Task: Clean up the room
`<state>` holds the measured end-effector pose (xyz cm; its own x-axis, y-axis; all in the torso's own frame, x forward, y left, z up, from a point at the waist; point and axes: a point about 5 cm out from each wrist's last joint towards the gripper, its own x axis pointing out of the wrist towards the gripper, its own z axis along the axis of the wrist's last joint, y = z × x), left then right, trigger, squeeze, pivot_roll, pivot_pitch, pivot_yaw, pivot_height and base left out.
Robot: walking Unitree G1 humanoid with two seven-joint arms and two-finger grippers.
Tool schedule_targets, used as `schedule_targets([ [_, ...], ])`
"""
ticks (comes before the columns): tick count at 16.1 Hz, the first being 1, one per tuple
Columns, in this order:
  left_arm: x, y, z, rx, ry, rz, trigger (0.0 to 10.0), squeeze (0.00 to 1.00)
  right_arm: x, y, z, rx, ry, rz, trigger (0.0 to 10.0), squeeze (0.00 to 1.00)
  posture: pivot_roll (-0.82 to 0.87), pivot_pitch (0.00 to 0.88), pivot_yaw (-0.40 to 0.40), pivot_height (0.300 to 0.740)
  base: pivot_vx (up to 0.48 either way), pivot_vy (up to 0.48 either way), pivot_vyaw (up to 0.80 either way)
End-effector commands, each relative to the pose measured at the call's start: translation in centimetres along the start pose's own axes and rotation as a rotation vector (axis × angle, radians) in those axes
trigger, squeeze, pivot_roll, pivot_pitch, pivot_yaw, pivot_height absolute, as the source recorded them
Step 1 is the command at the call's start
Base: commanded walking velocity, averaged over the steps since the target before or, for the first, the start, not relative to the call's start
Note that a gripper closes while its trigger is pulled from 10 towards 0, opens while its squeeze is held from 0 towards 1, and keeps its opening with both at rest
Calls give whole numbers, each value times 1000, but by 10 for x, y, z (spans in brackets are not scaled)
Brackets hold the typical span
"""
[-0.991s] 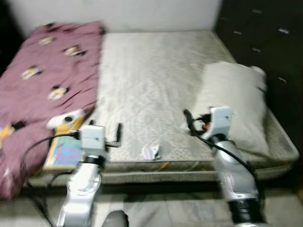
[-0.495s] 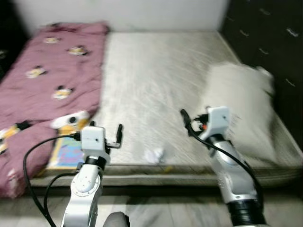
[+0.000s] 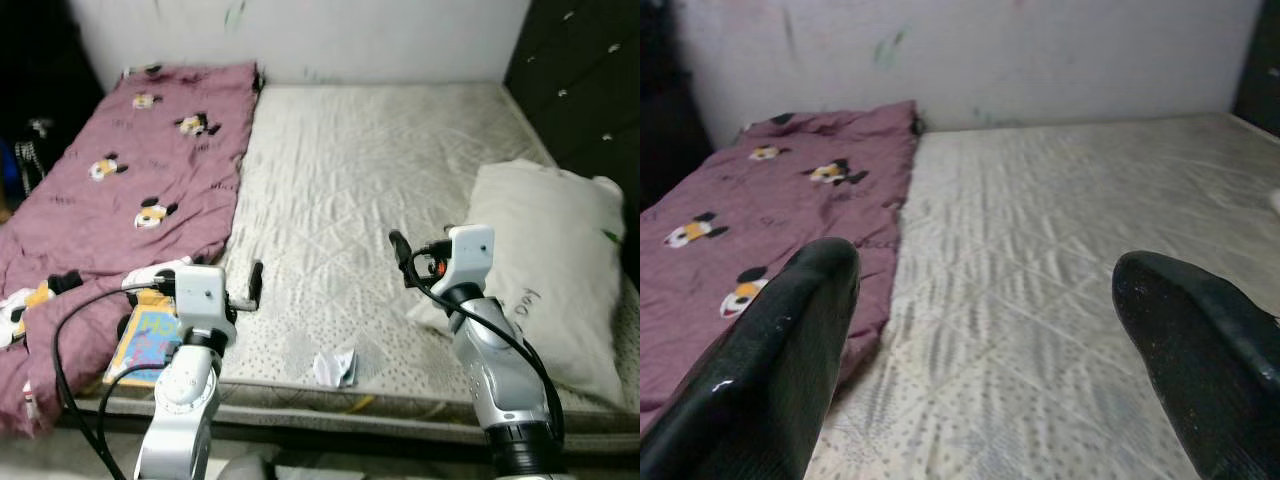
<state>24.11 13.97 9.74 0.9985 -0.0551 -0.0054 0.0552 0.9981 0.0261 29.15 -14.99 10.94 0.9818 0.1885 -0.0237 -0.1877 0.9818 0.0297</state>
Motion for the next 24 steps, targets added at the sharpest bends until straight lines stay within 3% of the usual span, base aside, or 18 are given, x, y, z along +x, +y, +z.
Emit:
schedule_targets([
  [1, -2, 8, -3, 20, 19, 29, 10000, 0, 3, 9, 4, 18, -19, 25, 10000, 0, -3, 42, -3, 740, 0, 0, 0],
  [14, -4, 9, -9, -29, 47, 39, 10000, 0, 1, 5, 1, 27, 4, 10, 10000, 0, -3, 53, -10, 740, 0, 0, -123],
  [24, -4, 8, -8, -31, 42, 36, 10000, 0, 2, 6, 3, 24, -1, 13, 10000, 0, -4, 56, -10, 740, 0, 397, 0],
])
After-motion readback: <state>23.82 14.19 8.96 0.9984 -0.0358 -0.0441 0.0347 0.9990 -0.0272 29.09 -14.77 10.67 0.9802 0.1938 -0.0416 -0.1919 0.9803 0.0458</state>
